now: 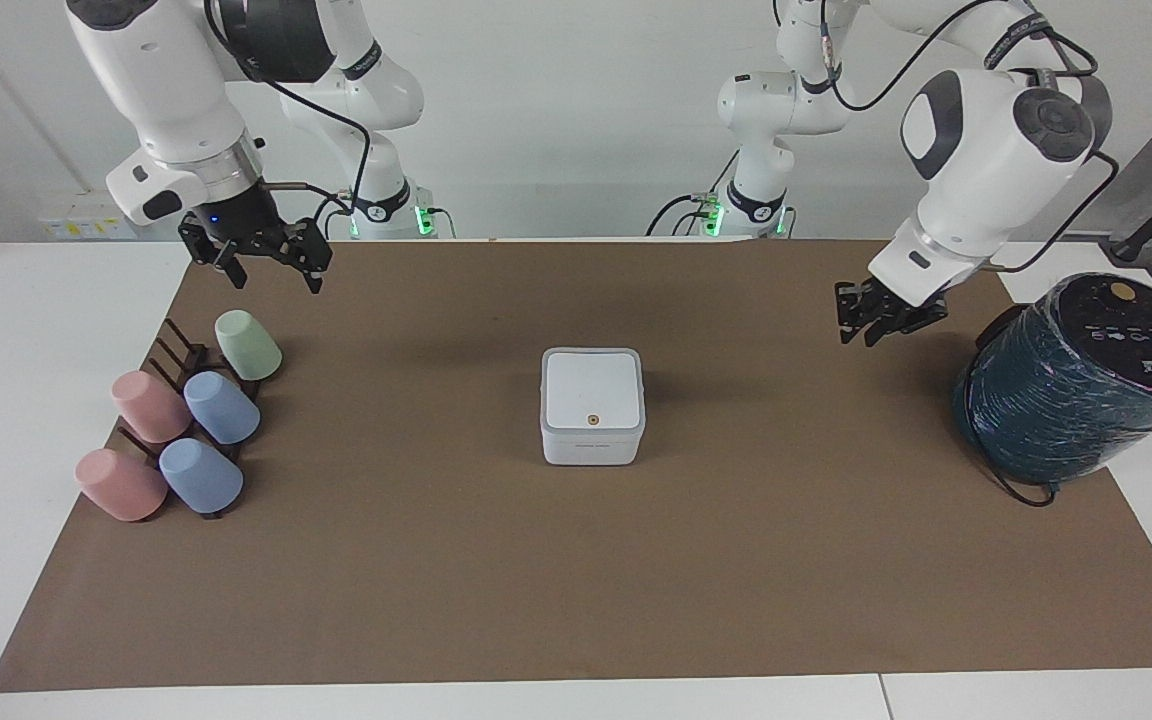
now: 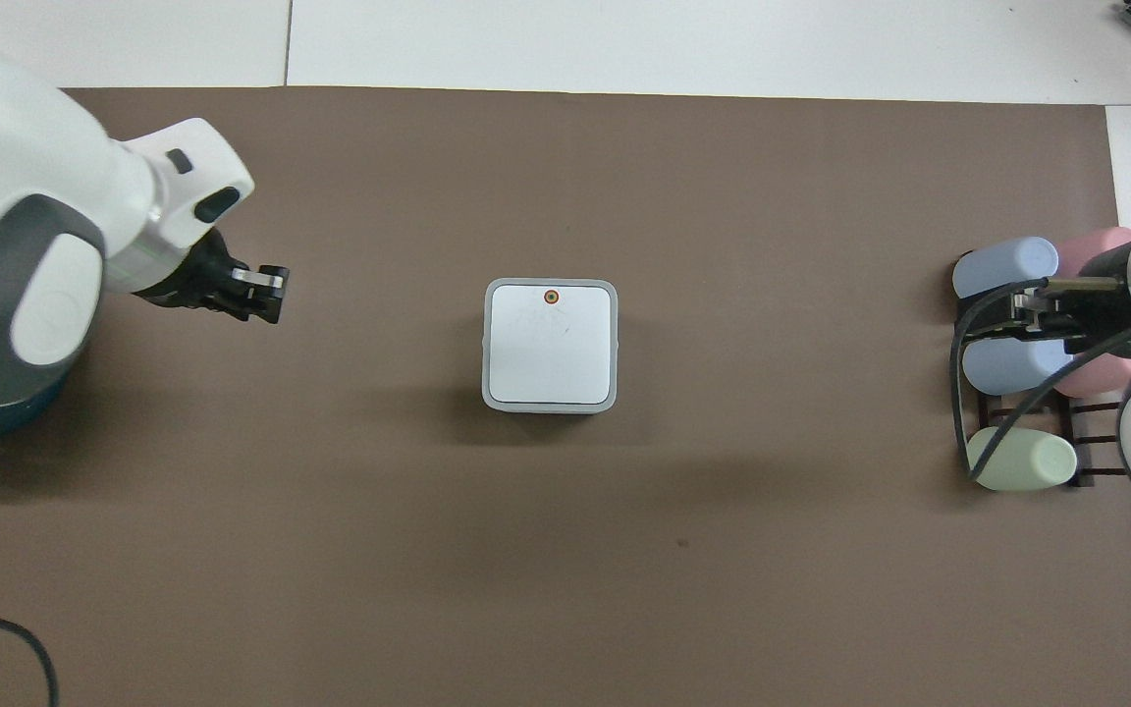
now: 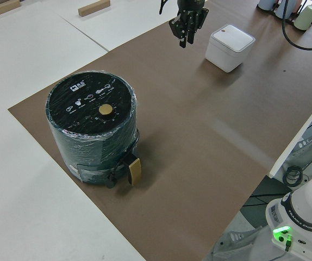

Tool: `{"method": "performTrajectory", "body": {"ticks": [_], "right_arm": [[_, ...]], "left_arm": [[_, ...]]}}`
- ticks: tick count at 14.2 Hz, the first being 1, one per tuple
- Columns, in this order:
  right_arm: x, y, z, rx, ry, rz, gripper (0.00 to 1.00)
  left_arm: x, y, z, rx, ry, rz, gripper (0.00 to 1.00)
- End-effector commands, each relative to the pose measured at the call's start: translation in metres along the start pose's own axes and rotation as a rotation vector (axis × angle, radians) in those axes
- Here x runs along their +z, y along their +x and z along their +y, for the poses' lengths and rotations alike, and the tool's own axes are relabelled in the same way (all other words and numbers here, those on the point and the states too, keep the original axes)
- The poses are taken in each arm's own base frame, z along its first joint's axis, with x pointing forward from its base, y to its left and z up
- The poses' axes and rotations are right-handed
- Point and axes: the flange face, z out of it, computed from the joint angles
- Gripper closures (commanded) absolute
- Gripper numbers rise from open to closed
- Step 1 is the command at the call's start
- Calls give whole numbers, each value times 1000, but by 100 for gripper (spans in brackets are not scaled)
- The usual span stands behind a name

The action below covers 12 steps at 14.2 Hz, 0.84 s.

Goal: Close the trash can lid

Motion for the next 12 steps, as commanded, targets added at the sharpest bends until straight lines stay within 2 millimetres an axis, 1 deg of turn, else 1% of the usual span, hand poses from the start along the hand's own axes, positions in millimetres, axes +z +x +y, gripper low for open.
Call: {"method": "performTrajectory", "body": {"ticks": [1, 2, 4, 8, 12], "right_arm": [[-2, 0, 2, -16, 20, -1, 0], [-2, -1, 2, -17, 20, -1, 0], [-2, -1, 2, -17, 20, -1, 0], [-2, 0, 2, -16, 20, -1, 0], [-2, -1, 1, -17, 20, -1, 0]], "left_arm": [[-22, -16, 3, 16, 30, 21, 0], [-25, -16, 9, 25, 31, 31, 0], [-31, -18, 12, 30, 33, 46, 0], [-39, -10, 3, 18, 40, 126, 0], [-39, -9, 2, 18, 42, 140, 0]]}}
